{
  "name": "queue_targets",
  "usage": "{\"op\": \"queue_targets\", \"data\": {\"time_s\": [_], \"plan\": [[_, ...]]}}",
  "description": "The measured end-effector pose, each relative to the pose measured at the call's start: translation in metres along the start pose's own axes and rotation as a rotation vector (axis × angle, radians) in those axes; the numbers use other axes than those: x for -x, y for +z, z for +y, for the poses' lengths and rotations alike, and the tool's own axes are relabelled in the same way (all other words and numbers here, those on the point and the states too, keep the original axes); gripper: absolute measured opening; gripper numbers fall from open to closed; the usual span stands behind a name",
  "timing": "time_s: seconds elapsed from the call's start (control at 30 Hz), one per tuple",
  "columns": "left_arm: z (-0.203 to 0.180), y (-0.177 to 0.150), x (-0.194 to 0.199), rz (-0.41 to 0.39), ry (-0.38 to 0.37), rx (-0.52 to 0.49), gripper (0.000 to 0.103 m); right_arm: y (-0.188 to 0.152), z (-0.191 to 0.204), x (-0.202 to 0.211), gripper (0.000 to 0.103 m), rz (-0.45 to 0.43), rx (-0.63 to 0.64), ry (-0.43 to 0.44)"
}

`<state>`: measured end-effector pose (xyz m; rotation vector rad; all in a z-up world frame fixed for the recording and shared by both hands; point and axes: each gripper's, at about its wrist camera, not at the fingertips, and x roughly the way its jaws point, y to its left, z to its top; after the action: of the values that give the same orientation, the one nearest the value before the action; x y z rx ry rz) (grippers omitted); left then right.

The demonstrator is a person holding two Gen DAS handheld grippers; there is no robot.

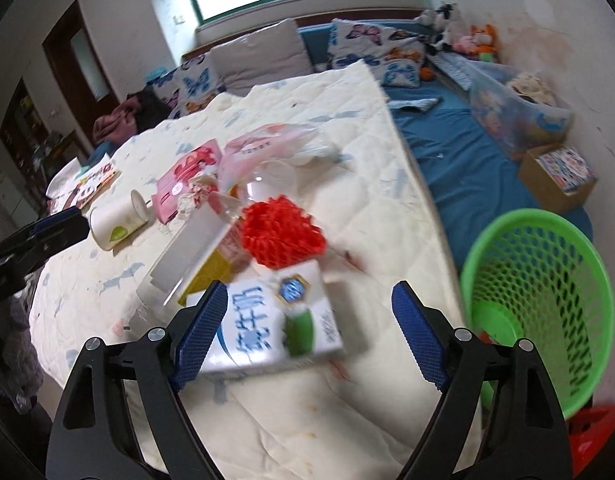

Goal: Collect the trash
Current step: 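Move the right tool back to the bed and grasp the red mesh net, then drop the red mesh net into the basket with the right tool while the left tool grasps the milk carton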

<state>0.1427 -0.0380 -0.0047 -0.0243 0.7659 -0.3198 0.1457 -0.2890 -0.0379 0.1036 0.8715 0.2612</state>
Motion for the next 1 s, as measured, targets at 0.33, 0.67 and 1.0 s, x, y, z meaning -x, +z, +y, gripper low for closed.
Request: {"op": "queue_targets", "data": {"time_s": [0.33, 0.67, 1.0], "plan": [[0.012, -0.015, -0.002, 0.024, 0.011, 0.028, 0.063, 0.021, 0.017, -0.048, 0.080, 0.086, 0.092, 0.016], [0.015, -0.024, -0.007, 0.048, 0.005, 0.022, 0.063, 0.035, 0.021, -0.087, 0.073, 0.161, 0.143, -0.003], [0.003, -0.026, -0.008, 0.052, -0.035, -0.042, 0.063, 0.033, 0.022, -0.093, 0.053, 0.177, 0.134, 0.037]]}}
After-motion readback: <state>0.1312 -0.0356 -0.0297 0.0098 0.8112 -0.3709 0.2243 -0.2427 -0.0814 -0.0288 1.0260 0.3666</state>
